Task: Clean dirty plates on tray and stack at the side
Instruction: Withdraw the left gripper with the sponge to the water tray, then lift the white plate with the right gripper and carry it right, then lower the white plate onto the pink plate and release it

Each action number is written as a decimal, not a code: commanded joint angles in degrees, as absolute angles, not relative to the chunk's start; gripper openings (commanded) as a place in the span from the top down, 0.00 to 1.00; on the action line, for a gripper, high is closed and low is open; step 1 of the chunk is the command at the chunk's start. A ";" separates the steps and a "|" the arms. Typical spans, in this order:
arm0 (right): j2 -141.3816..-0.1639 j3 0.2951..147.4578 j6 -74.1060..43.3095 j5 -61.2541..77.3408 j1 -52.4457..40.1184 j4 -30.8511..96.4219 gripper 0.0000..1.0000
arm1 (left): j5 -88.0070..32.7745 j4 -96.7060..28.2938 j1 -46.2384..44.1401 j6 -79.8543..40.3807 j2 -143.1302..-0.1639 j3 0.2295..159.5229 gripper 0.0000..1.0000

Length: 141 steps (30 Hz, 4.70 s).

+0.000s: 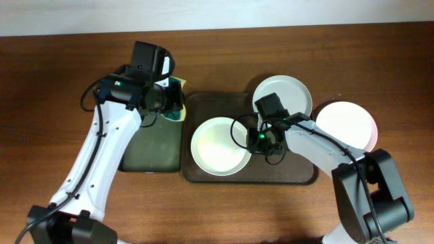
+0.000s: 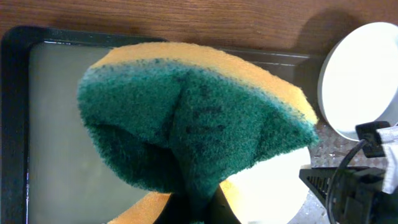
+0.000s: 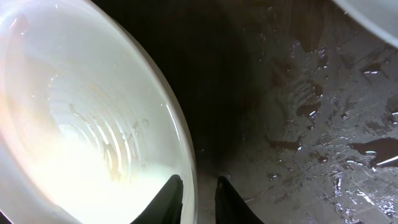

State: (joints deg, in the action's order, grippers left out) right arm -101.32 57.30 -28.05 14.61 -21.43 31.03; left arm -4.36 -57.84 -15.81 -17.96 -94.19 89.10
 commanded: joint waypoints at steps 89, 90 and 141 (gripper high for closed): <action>-104.68 82.85 -18.33 -9.17 -44.86 16.47 0.96 | 17.23 -74.46 -6.22 -21.87 -74.41 87.88 1.00; -103.35 82.85 -18.92 -2.00 -42.39 16.34 0.96 | 16.82 -74.46 -6.22 -21.85 -74.41 87.88 1.00; -103.50 71.40 -13.78 11.75 35.64 50.43 0.59 | -2.61 -59.20 -6.22 -15.29 -98.56 86.87 1.00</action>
State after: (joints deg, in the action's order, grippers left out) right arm -103.35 70.96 -13.52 13.08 35.57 49.91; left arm -1.78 -59.29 -6.39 -16.45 -98.89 86.76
